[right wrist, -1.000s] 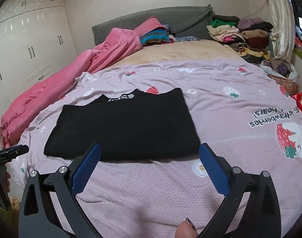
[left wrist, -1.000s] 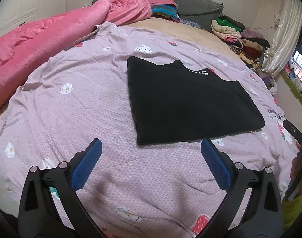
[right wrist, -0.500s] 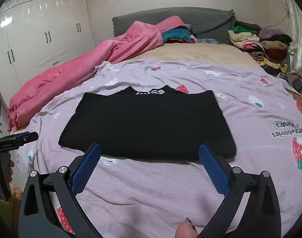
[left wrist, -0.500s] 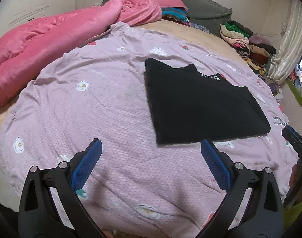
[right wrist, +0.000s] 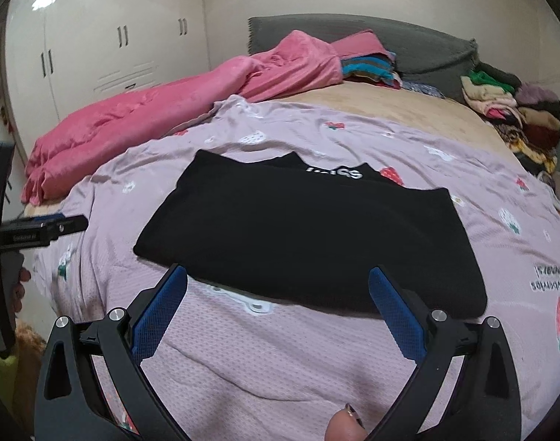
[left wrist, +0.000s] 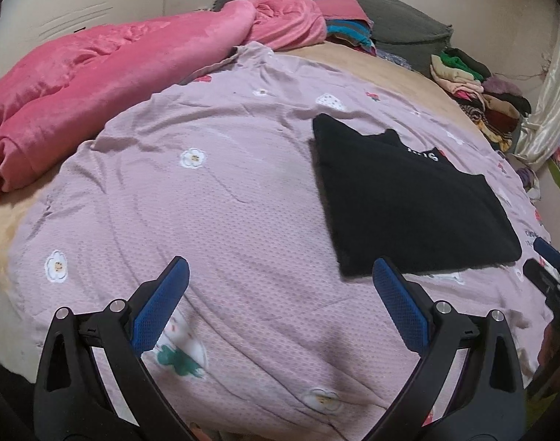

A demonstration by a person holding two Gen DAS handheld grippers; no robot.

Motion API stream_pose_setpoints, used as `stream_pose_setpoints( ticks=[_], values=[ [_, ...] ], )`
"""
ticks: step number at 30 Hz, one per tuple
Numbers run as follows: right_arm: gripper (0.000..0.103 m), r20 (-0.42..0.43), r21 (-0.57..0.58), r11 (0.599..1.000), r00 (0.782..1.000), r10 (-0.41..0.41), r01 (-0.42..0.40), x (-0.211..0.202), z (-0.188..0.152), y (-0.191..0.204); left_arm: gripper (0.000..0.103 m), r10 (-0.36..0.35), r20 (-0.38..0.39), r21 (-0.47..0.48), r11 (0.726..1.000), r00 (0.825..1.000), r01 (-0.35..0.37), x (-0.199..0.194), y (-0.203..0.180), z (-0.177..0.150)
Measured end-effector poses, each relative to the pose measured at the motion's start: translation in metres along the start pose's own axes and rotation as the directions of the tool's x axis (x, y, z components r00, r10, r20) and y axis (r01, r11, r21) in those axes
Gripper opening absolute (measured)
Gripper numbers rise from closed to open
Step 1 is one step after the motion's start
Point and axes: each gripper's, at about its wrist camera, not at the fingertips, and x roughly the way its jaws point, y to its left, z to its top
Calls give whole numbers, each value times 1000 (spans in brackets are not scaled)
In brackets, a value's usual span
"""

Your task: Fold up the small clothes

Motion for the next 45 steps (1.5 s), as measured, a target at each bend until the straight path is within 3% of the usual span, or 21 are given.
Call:
stream_pose_setpoints(
  ticks=[18,45],
  values=[
    [98,-44,-182,982,998,45,-52,40,0,70,93,38,6,-7,999,999,-37,16,8,26],
    [98,-82,-340,940,995,-60,29,93,-6,94,93,45,-19,89,995,999,-43,74,-28,74]
  ],
)
